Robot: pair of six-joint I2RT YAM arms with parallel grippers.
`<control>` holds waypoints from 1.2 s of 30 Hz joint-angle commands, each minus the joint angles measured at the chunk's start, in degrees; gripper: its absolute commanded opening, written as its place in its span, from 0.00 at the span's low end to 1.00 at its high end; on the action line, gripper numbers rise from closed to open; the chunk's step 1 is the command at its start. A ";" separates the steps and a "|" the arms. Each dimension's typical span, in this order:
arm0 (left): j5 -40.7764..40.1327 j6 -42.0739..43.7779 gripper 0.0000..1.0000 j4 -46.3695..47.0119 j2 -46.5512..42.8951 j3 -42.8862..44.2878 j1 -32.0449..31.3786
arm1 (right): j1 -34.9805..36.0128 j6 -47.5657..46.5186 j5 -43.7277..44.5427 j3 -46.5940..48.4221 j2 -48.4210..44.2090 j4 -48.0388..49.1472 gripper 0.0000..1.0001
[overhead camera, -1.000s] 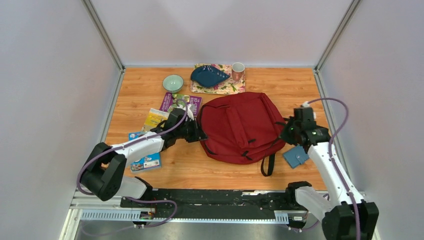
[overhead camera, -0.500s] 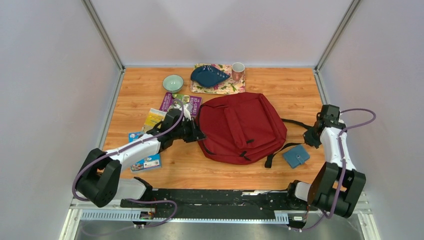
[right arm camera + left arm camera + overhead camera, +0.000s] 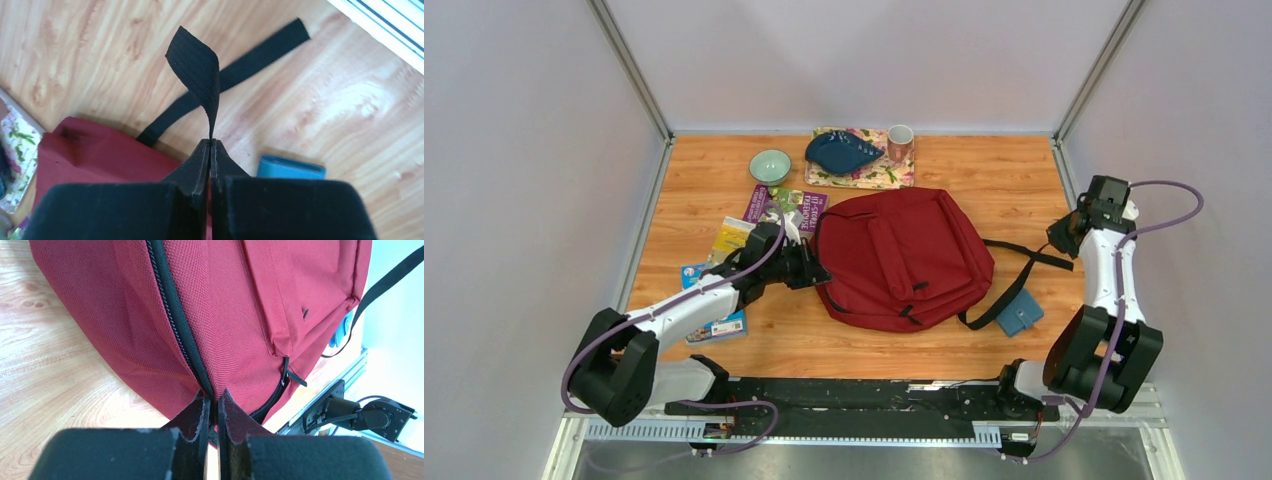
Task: Pack the student bag
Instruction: Adjust the student bag at the center of the board.
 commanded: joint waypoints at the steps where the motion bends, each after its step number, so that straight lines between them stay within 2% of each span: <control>1: 0.52 0.02 0.05 1.68 -1.97 0.21 0.64 | -0.26 -2.40 -7.22 4.19 4.62 1.76 0.05; 3: 0.70 -0.07 0.05 1.86 -1.88 0.21 0.73 | -0.17 -3.19 -9.78 3.59 5.59 1.40 0.17; 4: 0.87 -0.33 0.06 2.03 -1.88 0.13 0.73 | -0.17 -3.28 -11.53 3.06 5.51 1.49 0.33; 5: 0.96 -0.51 0.06 2.38 -1.79 0.04 0.73 | -0.17 -3.54 -12.16 2.53 5.16 1.92 0.39; 7: 1.49 -0.86 0.08 2.65 -1.79 0.04 0.73 | 0.00 -3.63 -14.17 1.39 3.50 1.75 0.62; 8: 1.49 -1.04 0.08 2.73 -1.79 0.04 0.73 | 0.09 -3.81 -15.06 1.21 2.88 0.71 0.63; 9: 1.58 -1.13 0.09 2.91 -1.87 -0.05 0.73 | 0.87 -3.81 -15.41 1.03 2.09 0.09 0.69; 14: 1.75 -1.65 0.17 3.00 -1.88 -0.22 0.73 | 3.43 -3.55 -15.85 -0.72 -6.43 -3.86 0.70; 17: 2.02 -1.83 0.21 3.09 -1.79 -0.49 0.73 | 4.65 -3.11 -21.65 -2.65 -11.09 -6.49 0.70; 19: 2.11 -1.83 0.23 3.00 -1.87 -0.66 0.73 | 8.42 -1.97 -23.93 -4.58 -15.22 -7.91 0.70; 24: 2.46 -2.00 0.24 3.26 -1.79 -2.33 0.64 | 20.28 9.51 -24.56 -16.68 -24.70 -6.60 0.70; 27: 2.46 -1.83 0.25 2.91 -2.05 -3.47 0.73 | 21.88 15.42 -27.36 -23.89 -29.28 -3.70 0.70; 32: 2.54 -1.48 0.25 2.56 -1.88 -6.28 0.73 | 26.36 19.39 -26.94 -28.41 -31.14 -2.82 0.69; 36: 3.07 -1.39 0.25 2.91 -1.35 -7.69 0.64 | 31.36 22.46 -25.97 -29.90 -28.34 -0.28 0.69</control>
